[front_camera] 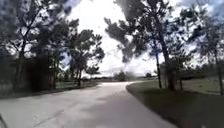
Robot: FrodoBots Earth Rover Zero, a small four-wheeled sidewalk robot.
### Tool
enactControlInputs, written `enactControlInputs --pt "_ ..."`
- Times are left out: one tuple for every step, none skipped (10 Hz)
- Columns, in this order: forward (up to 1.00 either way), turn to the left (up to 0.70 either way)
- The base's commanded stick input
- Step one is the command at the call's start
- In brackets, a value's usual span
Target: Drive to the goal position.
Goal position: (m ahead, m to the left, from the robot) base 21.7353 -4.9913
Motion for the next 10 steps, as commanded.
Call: enactControlInputs --pt "1.0 0.0" --pt "1.0 0.0" --pt "1.0 0.0" --pt "1.0 0.4" --pt "1.0 0.4" --pt "1.0 0.4" --pt "1.0 0.4" --pt "1.0 0.4" --pt "1.0 0.0" --pt "1.0 0.0"
